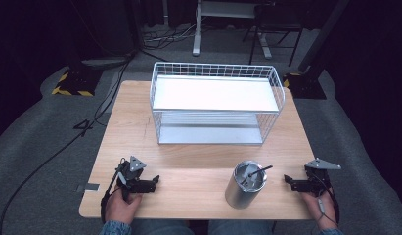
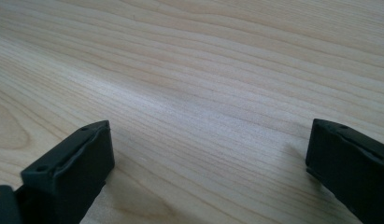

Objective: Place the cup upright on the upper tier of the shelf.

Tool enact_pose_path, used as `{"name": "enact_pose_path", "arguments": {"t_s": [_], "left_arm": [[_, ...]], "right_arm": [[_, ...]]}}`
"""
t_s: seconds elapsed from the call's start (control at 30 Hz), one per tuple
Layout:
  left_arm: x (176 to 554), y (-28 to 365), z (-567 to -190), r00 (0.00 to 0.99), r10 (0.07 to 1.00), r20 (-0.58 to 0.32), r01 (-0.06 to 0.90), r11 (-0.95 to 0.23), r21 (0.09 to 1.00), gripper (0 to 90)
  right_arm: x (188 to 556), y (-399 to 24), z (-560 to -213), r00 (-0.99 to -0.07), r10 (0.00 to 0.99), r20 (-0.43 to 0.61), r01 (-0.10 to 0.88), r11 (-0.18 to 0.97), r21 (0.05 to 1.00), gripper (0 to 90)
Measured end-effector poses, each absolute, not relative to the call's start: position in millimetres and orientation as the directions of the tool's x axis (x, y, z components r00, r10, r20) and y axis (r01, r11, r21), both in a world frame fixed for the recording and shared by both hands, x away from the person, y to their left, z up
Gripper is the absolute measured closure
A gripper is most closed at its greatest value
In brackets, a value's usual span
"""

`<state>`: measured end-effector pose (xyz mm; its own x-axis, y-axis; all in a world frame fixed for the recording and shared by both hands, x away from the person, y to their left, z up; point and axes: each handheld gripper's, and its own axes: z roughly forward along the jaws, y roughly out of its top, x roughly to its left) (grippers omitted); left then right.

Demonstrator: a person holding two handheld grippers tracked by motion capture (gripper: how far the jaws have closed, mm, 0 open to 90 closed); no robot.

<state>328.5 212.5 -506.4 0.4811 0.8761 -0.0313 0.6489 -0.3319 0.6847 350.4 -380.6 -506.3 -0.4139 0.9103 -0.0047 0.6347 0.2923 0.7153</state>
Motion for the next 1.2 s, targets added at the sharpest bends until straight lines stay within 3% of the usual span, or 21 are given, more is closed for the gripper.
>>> {"name": "enact_pose_path", "arguments": {"t_s": [0.43, 1.2], "left_arm": [[332, 212, -506, 0.476, 0.879, -0.031, 0.652, -0.329, 0.683, 7.7], [334, 212, -506, 0.466, 0.884, -0.029, 0.654, -0.322, 0.684, 7.7]], "right_arm": [[351, -382, -499, -0.401, 0.916, 0.008, 0.665, 0.285, 0.691, 6.6], [301, -366, -435, -0.507, 0.861, 0.042, 0.541, 0.279, 0.794, 6.3]]}}
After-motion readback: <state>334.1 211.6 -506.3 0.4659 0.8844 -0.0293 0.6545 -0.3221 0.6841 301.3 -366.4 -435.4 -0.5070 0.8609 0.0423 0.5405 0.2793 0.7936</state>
